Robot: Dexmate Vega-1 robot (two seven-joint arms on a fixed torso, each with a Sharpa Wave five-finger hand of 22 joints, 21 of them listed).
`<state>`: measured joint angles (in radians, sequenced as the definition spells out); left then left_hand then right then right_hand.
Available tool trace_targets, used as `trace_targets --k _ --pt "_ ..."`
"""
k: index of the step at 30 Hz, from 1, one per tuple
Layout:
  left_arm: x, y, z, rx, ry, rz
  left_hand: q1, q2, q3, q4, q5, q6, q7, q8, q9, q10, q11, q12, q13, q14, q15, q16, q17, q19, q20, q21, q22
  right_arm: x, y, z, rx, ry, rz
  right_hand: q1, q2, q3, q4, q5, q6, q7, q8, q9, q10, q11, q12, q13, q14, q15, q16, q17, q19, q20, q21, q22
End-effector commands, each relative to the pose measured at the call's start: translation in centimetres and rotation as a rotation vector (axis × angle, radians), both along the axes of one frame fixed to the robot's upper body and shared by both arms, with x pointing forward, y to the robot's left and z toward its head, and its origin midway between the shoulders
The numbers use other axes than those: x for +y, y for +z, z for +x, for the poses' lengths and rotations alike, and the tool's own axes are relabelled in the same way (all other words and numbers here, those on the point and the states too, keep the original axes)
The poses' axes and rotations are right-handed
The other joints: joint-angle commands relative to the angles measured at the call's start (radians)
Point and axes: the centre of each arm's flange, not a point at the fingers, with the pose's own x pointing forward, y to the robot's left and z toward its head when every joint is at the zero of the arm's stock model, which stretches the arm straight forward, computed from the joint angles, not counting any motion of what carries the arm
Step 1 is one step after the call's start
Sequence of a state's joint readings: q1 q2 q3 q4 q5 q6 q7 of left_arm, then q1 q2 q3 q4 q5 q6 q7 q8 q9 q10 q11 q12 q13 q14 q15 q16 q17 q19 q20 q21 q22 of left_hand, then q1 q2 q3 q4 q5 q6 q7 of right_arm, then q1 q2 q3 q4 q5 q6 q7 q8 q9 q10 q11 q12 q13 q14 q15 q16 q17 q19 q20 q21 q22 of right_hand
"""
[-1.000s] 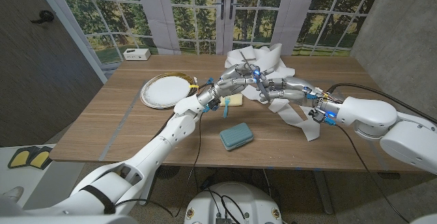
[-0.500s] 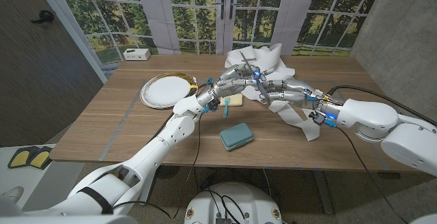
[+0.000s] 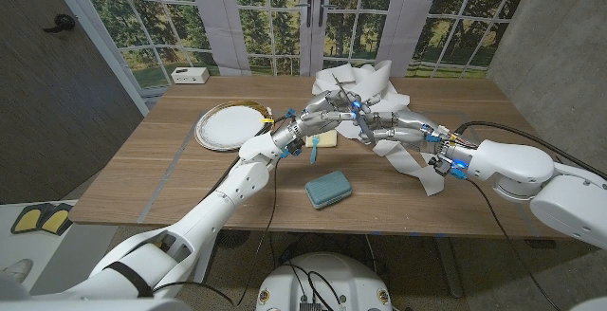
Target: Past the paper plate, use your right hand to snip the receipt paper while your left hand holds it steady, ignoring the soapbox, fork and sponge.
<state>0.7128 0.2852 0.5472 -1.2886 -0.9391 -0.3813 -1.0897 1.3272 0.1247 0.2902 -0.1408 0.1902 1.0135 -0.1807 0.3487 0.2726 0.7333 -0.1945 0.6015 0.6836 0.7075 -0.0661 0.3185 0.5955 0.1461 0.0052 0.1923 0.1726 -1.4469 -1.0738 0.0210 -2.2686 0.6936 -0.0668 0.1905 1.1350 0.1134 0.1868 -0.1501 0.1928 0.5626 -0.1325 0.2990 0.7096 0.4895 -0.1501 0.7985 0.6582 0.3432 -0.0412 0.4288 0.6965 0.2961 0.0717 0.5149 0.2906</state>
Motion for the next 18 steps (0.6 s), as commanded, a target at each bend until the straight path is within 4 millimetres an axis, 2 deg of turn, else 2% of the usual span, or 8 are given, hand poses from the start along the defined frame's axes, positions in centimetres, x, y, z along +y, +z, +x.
trace_targets --k 1,4,7,9,12,15,16,18 --pt "0.40 0.05 -0.37 -0.010 0.014 -0.012 0.040 0.039 -0.004 0.002 0.003 0.021 -0.012 0.074 0.001 0.013 -0.001 -0.008 0.006 0.006 -0.175 0.003 0.005 -0.001 -0.007 0.000 -0.001 0.49 -0.06 -0.12 0.005 0.011 -0.012 -0.012 -0.011 -0.007 0.011 -0.002 -0.004 -0.005 -0.001 -0.001 0.043 -0.018 -0.015 -0.025 0.001 -0.115 0.010 0.000 -0.010 0.003 0.010 -0.003" --pt "0.43 0.03 -0.30 -0.012 0.021 -0.015 0.043 0.039 -0.006 0.001 0.003 0.021 -0.013 0.076 0.000 0.011 -0.001 -0.013 0.008 0.000 -0.175 0.001 0.004 -0.002 -0.015 -0.001 -0.001 0.50 -0.02 -0.07 0.007 0.007 -0.011 -0.015 -0.012 -0.012 0.012 -0.004 0.018 -0.006 0.007 -0.002 0.061 -0.019 -0.025 -0.039 0.000 -0.115 0.015 0.001 -0.015 0.006 0.012 -0.006" --pt "0.42 0.00 -0.28 -0.015 0.022 -0.016 0.044 0.039 -0.006 0.001 0.003 0.021 -0.013 0.078 0.000 0.010 0.000 -0.016 0.008 -0.002 -0.175 0.000 0.003 -0.002 -0.015 -0.001 -0.001 0.44 -0.02 -0.05 0.012 -0.006 -0.009 -0.019 -0.009 -0.015 0.015 -0.005 0.030 -0.004 0.008 -0.004 0.095 -0.032 -0.008 -0.031 0.002 -0.120 0.020 0.008 -0.019 0.010 0.014 -0.009" --pt "0.36 0.00 -0.27 -0.015 0.020 -0.017 0.045 0.039 -0.007 0.002 0.004 0.021 -0.012 0.080 0.001 0.010 0.000 -0.019 0.010 -0.003 -0.175 -0.001 0.003 -0.002 -0.015 -0.001 -0.001 0.36 -0.03 -0.05 0.018 -0.013 -0.003 -0.019 -0.004 -0.017 0.015 -0.005 0.048 0.002 0.009 -0.006 0.118 -0.041 0.018 -0.012 0.035 -0.133 0.036 0.015 -0.019 0.010 0.018 -0.012" --pt "0.27 0.05 -0.20 -0.016 0.017 -0.020 0.045 0.040 -0.008 0.003 0.004 0.023 -0.013 0.082 0.000 0.010 0.000 -0.020 0.011 -0.003 -0.175 -0.001 0.003 -0.002 -0.014 -0.001 -0.001 0.22 -0.05 -0.01 0.028 -0.015 0.012 -0.015 0.000 -0.021 0.013 -0.005 0.071 -0.001 0.018 0.008 0.115 -0.047 0.051 0.027 0.068 -0.149 0.060 0.034 -0.015 0.007 0.025 -0.016" --pt "0.25 0.14 -0.17 -0.020 0.020 -0.020 0.045 0.040 -0.009 0.003 0.004 0.022 -0.015 0.082 -0.001 0.012 0.000 -0.021 0.012 -0.003 -0.175 -0.001 0.003 -0.002 -0.014 -0.001 -0.001 0.13 -0.13 0.00 0.038 -0.005 0.032 -0.002 0.002 -0.031 0.007 -0.004 0.083 0.000 0.031 0.047 0.079 -0.050 0.134 0.143 0.108 -0.166 0.108 0.092 -0.002 0.001 0.046 -0.023" --pt "0.24 0.16 -0.16 -0.021 0.022 -0.021 0.045 0.039 -0.009 0.003 0.005 0.023 -0.015 0.082 -0.002 0.012 0.000 -0.021 0.013 -0.004 -0.175 -0.001 0.003 -0.003 -0.014 -0.001 -0.001 0.10 -0.19 0.03 0.042 -0.001 0.039 0.010 0.006 -0.034 0.004 -0.004 0.067 -0.005 0.031 0.075 0.059 -0.051 0.194 0.227 0.118 -0.181 0.137 0.139 0.007 -0.004 0.063 -0.026" --pt "0.23 0.17 -0.15 -0.022 0.023 -0.020 0.046 0.039 -0.010 0.003 0.005 0.023 -0.015 0.083 -0.002 0.013 0.000 -0.022 0.014 -0.004 -0.176 -0.002 0.003 -0.002 -0.013 -0.001 -0.001 0.05 -0.27 0.07 0.049 0.002 0.046 0.023 0.007 -0.036 0.001 -0.003 0.083 0.007 0.044 0.108 0.049 -0.048 0.277 0.335 0.141 -0.181 0.164 0.188 0.018 -0.011 0.084 -0.028"
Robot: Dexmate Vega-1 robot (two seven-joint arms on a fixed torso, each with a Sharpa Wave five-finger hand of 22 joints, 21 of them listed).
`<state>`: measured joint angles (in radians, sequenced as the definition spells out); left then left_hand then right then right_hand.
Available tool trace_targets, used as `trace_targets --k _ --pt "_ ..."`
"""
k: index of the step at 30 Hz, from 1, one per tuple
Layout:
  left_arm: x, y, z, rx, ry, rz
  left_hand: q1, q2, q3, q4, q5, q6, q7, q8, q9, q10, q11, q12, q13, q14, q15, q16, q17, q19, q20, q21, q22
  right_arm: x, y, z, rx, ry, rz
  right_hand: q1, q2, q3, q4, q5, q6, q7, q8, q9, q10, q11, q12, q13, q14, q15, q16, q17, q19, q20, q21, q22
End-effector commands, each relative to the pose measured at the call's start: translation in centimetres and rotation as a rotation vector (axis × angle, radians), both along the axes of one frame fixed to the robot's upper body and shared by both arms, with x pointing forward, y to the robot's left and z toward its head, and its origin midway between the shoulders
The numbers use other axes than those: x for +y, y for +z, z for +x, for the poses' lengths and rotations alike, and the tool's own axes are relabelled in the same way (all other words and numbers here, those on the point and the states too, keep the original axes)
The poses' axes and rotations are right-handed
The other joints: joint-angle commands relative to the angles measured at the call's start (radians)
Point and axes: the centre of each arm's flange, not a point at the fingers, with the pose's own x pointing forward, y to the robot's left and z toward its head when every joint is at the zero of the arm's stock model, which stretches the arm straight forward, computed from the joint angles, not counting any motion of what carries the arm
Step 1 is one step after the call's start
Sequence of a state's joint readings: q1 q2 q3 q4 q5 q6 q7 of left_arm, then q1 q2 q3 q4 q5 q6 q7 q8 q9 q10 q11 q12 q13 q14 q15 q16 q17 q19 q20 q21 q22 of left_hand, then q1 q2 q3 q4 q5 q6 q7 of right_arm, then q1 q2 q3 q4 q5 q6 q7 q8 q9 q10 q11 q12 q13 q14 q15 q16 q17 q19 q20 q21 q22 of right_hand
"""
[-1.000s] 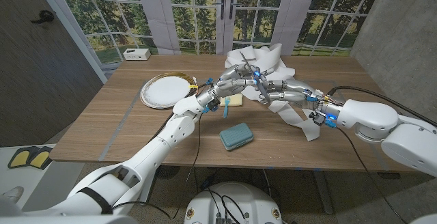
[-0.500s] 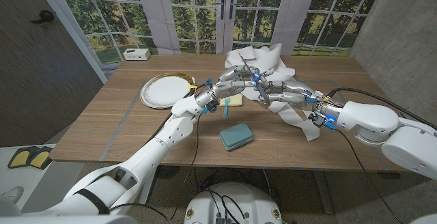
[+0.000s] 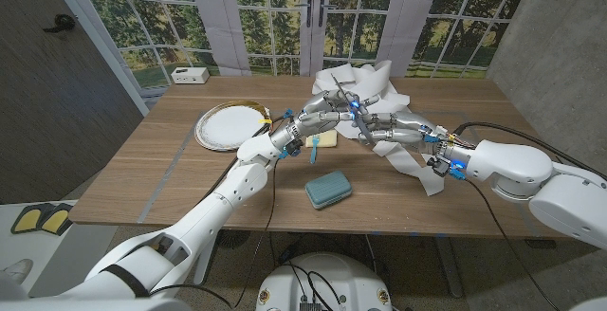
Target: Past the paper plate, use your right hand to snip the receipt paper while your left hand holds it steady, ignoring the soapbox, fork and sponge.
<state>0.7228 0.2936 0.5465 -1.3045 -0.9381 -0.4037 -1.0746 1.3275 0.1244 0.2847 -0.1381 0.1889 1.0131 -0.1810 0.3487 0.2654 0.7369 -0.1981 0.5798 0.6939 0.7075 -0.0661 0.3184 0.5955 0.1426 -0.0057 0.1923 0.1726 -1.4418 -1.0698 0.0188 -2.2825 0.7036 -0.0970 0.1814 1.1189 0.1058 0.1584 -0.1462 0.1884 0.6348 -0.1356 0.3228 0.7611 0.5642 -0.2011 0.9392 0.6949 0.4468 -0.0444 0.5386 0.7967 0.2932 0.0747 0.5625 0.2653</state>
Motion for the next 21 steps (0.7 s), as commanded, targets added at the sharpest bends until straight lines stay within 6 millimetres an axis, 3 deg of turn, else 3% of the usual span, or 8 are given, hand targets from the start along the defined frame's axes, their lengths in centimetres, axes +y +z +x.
trace_targets --k 1,3,8,15,18,21 --pt "-0.1 0.1 0.1 -0.010 0.010 -0.004 0.045 0.040 -0.004 0.001 0.006 0.023 -0.015 0.083 0.005 0.010 0.003 0.000 0.004 -0.004 -0.176 -0.002 0.003 0.001 -0.002 -0.001 -0.001 -0.3 -0.3 0.2 0.036 0.011 0.047 0.044 0.014 -0.008 -0.004 0.002 0.008 0.007 0.020 0.065 -0.034 0.004 0.156 0.327 0.049 -0.179 0.066 0.105 0.025 -0.013 0.044 -0.003" --pt "-0.1 0.1 0.1 -0.012 0.012 0.000 0.046 0.040 -0.004 0.001 0.006 0.022 -0.016 0.083 0.004 0.010 0.003 -0.002 0.004 -0.004 -0.176 -0.002 0.003 0.001 -0.002 -0.001 -0.001 -0.3 -0.4 0.2 0.045 0.016 0.057 0.064 0.014 -0.009 -0.008 0.002 0.013 0.008 0.029 0.093 -0.054 0.008 0.223 0.421 0.079 -0.184 0.109 0.171 0.040 -0.021 0.069 -0.002" --pt "0.0 0.0 0.1 -0.010 0.014 0.000 0.046 0.040 -0.006 0.002 0.006 0.023 -0.015 0.086 0.003 0.011 0.003 -0.004 0.007 -0.002 -0.176 -0.001 0.003 0.001 -0.002 -0.001 -0.001 -0.3 -0.6 0.5 0.073 0.037 0.084 0.068 0.014 -0.015 -0.001 0.000 0.021 0.012 0.044 0.125 -0.073 0.008 0.273 0.489 0.104 -0.181 0.159 0.249 0.081 -0.037 0.112 0.008" --pt "0.1 0.0 0.2 0.000 0.026 -0.008 0.048 0.042 -0.007 0.003 0.006 0.019 -0.013 0.088 0.002 0.015 0.003 -0.008 0.011 -0.002 -0.176 -0.001 0.003 0.001 -0.002 -0.001 -0.001 -0.2 -1.1 0.7 0.122 0.076 0.134 0.077 0.013 -0.018 0.000 0.000 0.031 0.018 0.067 0.160 -0.077 0.007 0.293 0.502 0.144 -0.182 0.211 0.325 0.163 -0.068 0.186 0.036" --pt "0.1 -0.2 0.3 0.007 0.030 -0.010 0.049 0.042 -0.008 0.003 0.006 0.017 -0.012 0.089 0.002 0.014 0.003 -0.011 0.012 -0.001 -0.176 -0.001 0.003 0.001 -0.001 -0.001 -0.001 -0.2 -1.4 0.7 0.135 0.087 0.141 0.086 0.014 -0.018 -0.001 -0.001 0.047 0.022 0.094 0.188 -0.065 0.007 0.304 0.501 0.179 -0.184 0.241 0.367 0.201 -0.087 0.234 0.059" --pt "0.1 -0.3 0.4 0.013 0.034 -0.012 0.049 0.042 -0.008 0.003 0.006 0.018 -0.013 0.090 0.001 0.013 0.003 -0.013 0.014 -0.001 -0.176 0.000 0.003 0.002 -0.001 -0.001 -0.001 -0.1 -1.5 0.7 0.145 0.089 0.133 0.090 0.015 -0.016 -0.002 -0.002 0.052 0.024 0.103 0.199 -0.059 0.007 0.309 0.502 0.196 -0.184 0.252 0.381 0.215 -0.093 0.253 0.069"
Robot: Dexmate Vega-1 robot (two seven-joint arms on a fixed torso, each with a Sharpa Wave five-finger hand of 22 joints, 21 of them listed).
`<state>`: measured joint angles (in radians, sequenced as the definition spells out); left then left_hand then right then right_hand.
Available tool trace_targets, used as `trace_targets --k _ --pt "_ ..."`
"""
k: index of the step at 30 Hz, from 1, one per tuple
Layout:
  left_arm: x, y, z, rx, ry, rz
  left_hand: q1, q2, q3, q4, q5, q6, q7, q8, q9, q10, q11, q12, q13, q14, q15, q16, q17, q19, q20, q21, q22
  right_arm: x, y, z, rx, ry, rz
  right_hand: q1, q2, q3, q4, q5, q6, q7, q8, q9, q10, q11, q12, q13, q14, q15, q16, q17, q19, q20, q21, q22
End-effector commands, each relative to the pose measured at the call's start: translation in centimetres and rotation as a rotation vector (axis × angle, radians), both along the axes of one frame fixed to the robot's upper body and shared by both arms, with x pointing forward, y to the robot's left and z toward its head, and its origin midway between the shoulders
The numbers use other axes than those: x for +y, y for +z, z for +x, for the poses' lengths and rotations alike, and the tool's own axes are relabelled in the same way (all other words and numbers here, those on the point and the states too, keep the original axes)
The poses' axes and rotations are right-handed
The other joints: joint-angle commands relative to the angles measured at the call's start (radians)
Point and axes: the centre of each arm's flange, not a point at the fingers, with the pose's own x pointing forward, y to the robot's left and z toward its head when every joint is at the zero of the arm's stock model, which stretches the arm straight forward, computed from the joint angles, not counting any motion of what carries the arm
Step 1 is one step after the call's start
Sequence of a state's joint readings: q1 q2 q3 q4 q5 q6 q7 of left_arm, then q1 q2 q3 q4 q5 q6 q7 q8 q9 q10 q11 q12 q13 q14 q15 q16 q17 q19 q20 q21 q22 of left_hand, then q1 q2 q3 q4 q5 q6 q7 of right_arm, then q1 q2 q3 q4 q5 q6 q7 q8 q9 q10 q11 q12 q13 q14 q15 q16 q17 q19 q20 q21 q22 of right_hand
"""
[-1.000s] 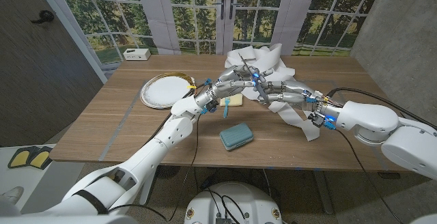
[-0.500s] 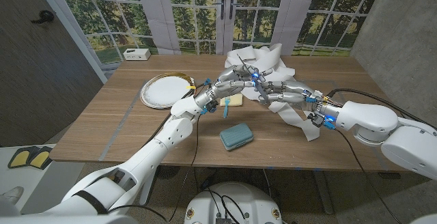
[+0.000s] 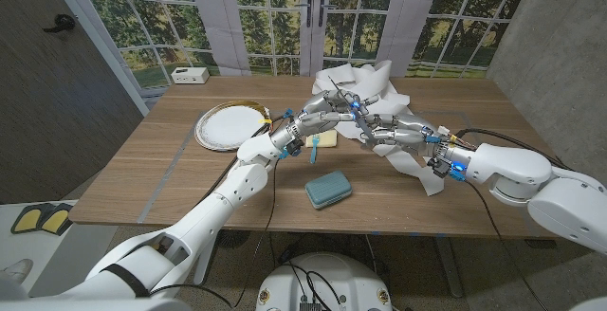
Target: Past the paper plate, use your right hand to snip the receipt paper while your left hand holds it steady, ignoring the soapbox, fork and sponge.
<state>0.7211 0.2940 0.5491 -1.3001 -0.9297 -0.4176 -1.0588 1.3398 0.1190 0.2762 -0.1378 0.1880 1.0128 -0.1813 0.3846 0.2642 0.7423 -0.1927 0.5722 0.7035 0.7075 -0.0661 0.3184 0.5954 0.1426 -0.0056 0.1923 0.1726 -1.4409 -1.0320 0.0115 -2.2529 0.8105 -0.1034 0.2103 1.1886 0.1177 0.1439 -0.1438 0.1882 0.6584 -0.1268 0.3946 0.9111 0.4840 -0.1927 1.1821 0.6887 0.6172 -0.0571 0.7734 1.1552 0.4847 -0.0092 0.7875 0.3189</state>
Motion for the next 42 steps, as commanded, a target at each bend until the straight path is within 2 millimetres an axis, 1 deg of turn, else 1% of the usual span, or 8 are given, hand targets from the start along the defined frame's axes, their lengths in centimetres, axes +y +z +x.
trace_targets --k 1,3,10,14,20,30,36,42 --pt "0.1 -0.4 0.2 0.019 0.017 -0.007 0.037 0.047 0.000 0.003 0.007 0.018 -0.014 0.054 0.001 0.006 -0.002 -0.008 0.003 -0.001 -0.176 0.000 0.003 0.002 0.000 -0.001 -0.001 0.2 -0.7 0.1 0.057 0.038 0.032 0.022 0.002 -0.003 -0.004 -0.002 0.037 0.019 0.042 0.058 0.025 -0.001 0.069 0.508 0.032 -0.170 0.021 0.027 0.029 -0.014 0.039 0.021" --pt "0.1 -0.5 0.4 0.026 0.022 -0.009 0.038 0.048 0.000 0.003 0.007 0.017 -0.013 0.055 0.001 0.007 -0.002 -0.008 0.005 -0.001 -0.176 0.000 0.003 0.002 -0.001 -0.001 -0.001 0.2 -0.7 0.1 0.054 0.037 0.019 0.022 -0.001 -0.006 -0.003 -0.003 0.034 0.017 0.049 0.069 0.026 -0.001 0.071 0.507 0.056 -0.171 0.040 0.041 0.037 -0.016 0.058 0.032" --pt "0.1 -0.6 0.8 0.035 0.035 -0.009 0.039 0.049 -0.002 0.004 0.005 0.015 -0.012 0.058 0.001 0.010 -0.003 -0.012 0.008 -0.001 -0.176 0.000 0.003 0.003 -0.001 -0.001 -0.001 0.3 0.0 -0.4 0.001 -0.012 -0.062 0.035 -0.009 -0.009 -0.008 -0.003 0.038 0.019 0.061 0.077 0.032 0.001 0.081 0.511 0.065 -0.171 0.050 0.041 0.033 -0.019 0.084 0.040" --pt "0.1 -0.5 0.9 0.031 0.042 -0.006 0.039 0.050 -0.002 0.004 0.005 0.016 -0.012 0.060 0.000 0.012 -0.002 -0.013 0.011 -0.001 -0.176 0.000 0.003 0.003 0.000 -0.001 -0.001 0.4 0.5 -0.9 -0.039 -0.040 -0.134 0.041 -0.009 -0.011 -0.006 -0.003 0.059 0.020 0.073 0.076 0.058 0.002 0.106 0.528 0.077 -0.171 0.060 0.040 0.028 -0.020 0.101 0.042" --pt "0.3 -0.3 0.9 0.024 0.049 0.001 0.040 0.050 -0.003 0.005 0.005 0.015 -0.012 0.062 -0.001 0.011 -0.002 -0.017 0.013 0.001 -0.176 0.000 0.003 0.003 0.000 -0.001 -0.001 0.6 1.0 -1.3 -0.074 -0.060 -0.211 0.044 -0.007 -0.013 -0.004 -0.002 0.083 0.025 0.095 0.088 0.072 0.004 0.129 0.539 0.082 -0.170 0.064 0.037 0.027 -0.021 0.116 0.044" --pt "0.4 0.0 1.2 0.016 0.050 0.007 0.042 0.050 -0.005 0.005 0.004 0.012 -0.013 0.065 -0.003 0.012 -0.002 -0.024 0.018 0.001 -0.176 0.000 0.003 0.004 0.000 -0.001 -0.001 1.2 1.4 -1.1 -0.071 -0.040 -0.320 0.042 0.006 -0.016 0.006 0.001 0.147 0.035 0.143 0.089 0.132 0.005 0.205 0.550 0.123 -0.171 0.079 0.025 0.042 -0.019 0.162 0.045" --pt "0.6 0.1 1.1 0.010 0.048 0.007 0.042 0.050 -0.006 0.006 0.004 0.013 -0.013 0.068 -0.004 0.014 -0.002 -0.027 0.020 0.002 -0.176 0.000 0.003 0.004 0.000 -0.001 -0.001 1.2 1.3 -0.7 -0.026 -0.002 -0.283 0.043 0.012 -0.015 0.007 0.004 0.160 0.046 0.155 0.081 0.150 0.006 0.229 0.547 0.140 -0.172 0.085 0.022 0.060 -0.023 0.185 0.044" --pt "0.8 0.0 0.9 0.009 0.051 0.007 0.042 0.050 -0.007 0.006 0.004 0.011 -0.012 0.070 -0.004 0.017 -0.002 -0.028 0.024 0.003 -0.176 0.000 0.003 0.004 0.000 -0.001 -0.001 1.0 -0.2 0.6 0.137 0.116 -0.087 0.041 0.018 -0.015 0.009 0.006 0.161 0.048 0.162 0.072 0.152 0.002 0.225 0.522 0.150 -0.172 0.084 0.011 0.076 -0.029 0.213 0.041"
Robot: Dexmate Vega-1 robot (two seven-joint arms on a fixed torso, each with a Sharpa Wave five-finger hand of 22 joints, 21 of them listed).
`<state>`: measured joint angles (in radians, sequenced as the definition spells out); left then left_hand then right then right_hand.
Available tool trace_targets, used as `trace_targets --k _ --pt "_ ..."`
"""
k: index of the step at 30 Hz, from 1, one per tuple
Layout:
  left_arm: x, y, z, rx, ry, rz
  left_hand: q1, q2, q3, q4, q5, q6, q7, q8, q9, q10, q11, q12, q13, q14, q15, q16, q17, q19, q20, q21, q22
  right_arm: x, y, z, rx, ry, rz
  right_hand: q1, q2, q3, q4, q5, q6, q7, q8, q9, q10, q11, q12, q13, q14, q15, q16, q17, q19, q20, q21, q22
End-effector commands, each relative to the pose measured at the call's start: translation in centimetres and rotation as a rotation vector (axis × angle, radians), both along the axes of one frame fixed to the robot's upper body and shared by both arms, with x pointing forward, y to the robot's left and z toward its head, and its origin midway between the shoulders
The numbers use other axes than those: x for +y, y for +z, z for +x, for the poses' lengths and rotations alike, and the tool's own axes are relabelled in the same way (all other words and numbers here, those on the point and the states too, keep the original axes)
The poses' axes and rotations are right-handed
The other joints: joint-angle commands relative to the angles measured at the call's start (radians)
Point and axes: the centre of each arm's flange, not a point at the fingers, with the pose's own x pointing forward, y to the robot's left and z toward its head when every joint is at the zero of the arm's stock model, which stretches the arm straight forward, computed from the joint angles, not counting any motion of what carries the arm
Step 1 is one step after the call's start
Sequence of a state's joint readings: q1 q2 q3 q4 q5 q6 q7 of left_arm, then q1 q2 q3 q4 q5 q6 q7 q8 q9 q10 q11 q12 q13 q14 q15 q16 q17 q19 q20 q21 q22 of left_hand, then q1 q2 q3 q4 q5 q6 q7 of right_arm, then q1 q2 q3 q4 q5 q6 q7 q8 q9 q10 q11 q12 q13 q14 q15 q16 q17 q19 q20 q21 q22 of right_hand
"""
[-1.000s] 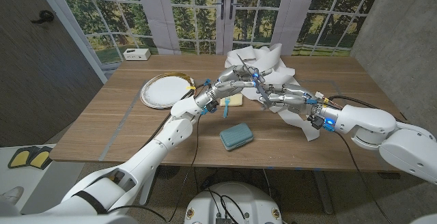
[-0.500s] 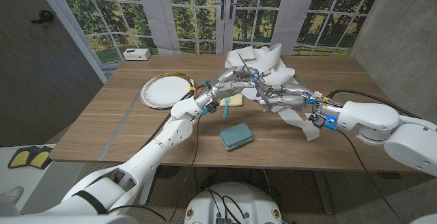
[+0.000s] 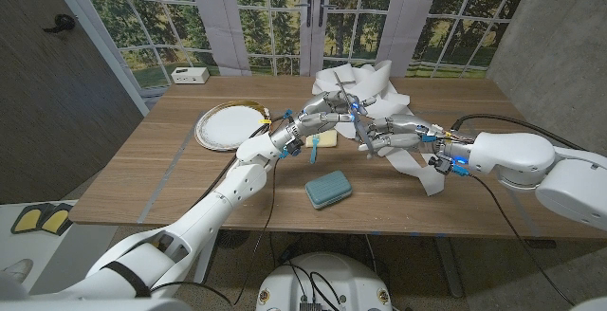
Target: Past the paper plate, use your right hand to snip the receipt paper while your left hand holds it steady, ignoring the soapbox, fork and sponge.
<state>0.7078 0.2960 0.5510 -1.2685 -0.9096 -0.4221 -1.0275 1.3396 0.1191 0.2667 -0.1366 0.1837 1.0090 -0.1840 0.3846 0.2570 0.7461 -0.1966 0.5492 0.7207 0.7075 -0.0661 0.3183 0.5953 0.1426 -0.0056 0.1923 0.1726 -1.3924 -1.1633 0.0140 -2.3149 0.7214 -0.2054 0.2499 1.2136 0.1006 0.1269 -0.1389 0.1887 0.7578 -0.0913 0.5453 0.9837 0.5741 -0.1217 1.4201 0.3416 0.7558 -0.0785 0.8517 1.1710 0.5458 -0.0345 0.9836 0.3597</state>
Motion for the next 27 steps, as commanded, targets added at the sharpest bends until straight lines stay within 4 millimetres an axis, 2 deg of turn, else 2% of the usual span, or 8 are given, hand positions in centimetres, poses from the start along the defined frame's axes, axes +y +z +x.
trace_targets --k 1,14,15,19,23,27 --pt "0.4 0.1 -0.2 -0.009 0.004 0.001 0.042 0.050 0.003 0.005 0.008 0.014 -0.010 0.070 0.003 0.012 0.002 -0.006 0.007 0.003 -0.176 0.000 0.003 0.004 0.000 -0.001 -0.001 -0.1 -1.4 1.5 0.200 0.121 0.183 0.016 0.035 0.002 0.004 0.006 0.060 0.015 0.011 -0.003 0.067 -0.069 -0.010 0.871 0.017 -0.151 0.009 -0.002 0.017 -0.004 0.022 0.000" --pt "0.6 0.1 -0.1 -0.002 0.013 0.003 0.043 0.051 0.001 0.006 0.008 0.008 -0.009 0.073 0.001 0.017 0.001 -0.013 0.012 0.006 -0.176 0.002 0.004 0.005 0.000 -0.001 -0.001 0.3 -0.7 1.0 0.171 0.143 0.065 0.022 0.035 0.004 0.000 0.007 0.071 0.027 0.016 -0.029 0.092 -0.069 -0.012 0.862 0.024 -0.150 0.014 -0.009 0.018 -0.006 0.059 -0.009" --pt "0.6 0.0 -0.1 -0.001 0.015 0.003 0.050 0.051 0.006 -0.002 0.009 0.007 -0.005 0.076 -0.001 0.017 -0.002 -0.018 0.015 0.007 -0.174 0.003 0.005 0.005 0.001 -0.001 -0.001 0.3 -0.8 1.0 0.175 0.149 0.071 0.023 0.035 0.004 -0.001 0.007 0.072 0.026 0.016 -0.031 0.093 -0.069 -0.011 0.863 0.024 -0.151 0.015 -0.009 0.018 -0.007 0.061 -0.010" --pt "0.5 0.0 0.0 0.002 0.016 0.004 0.047 0.051 0.004 0.000 0.008 0.007 -0.006 0.079 -0.002 0.017 0.000 -0.025 0.018 0.008 -0.175 0.004 0.007 0.005 0.001 -0.001 -0.001 0.3 -1.2 1.2 0.211 0.171 0.119 0.022 0.037 0.005 0.000 0.008 0.071 0.027 0.017 -0.033 0.095 -0.067 -0.011 0.865 0.027 -0.151 0.015 -0.011 0.022 -0.010 0.072 -0.013" --pt "0.4 0.0 0.0 0.003 0.017 0.003 0.048 0.051 0.006 -0.003 0.008 0.002 -0.006 0.080 -0.003 0.020 0.000 -0.027 0.022 0.007 -0.175 0.003 0.007 0.006 0.002 -0.001 -0.001 0.0 -1.8 1.5 0.228 0.171 0.174 0.020 0.038 0.005 0.002 0.007 0.067 0.027 0.021 -0.039 0.100 -0.071 -0.061 0.800 0.029 -0.151 0.007 -0.025 0.020 -0.014 0.091 -0.021" --pt "0.4 0.0 -0.1 0.007 0.014 0.004 0.050 0.051 0.009 -0.007 0.009 0.000 -0.007 0.080 -0.004 0.018 -0.001 -0.032 0.023 0.005 -0.176 0.002 0.007 0.006 0.002 -0.001 -0.001 -0.2 -2.1 1.6 0.258 0.177 0.248 0.019 0.036 0.005 0.001 0.007 0.068 0.027 0.023 -0.045 0.114 -0.069 -0.072 0.788 0.036 -0.151 0.006 -0.030 0.018 -0.016 0.103 -0.028"
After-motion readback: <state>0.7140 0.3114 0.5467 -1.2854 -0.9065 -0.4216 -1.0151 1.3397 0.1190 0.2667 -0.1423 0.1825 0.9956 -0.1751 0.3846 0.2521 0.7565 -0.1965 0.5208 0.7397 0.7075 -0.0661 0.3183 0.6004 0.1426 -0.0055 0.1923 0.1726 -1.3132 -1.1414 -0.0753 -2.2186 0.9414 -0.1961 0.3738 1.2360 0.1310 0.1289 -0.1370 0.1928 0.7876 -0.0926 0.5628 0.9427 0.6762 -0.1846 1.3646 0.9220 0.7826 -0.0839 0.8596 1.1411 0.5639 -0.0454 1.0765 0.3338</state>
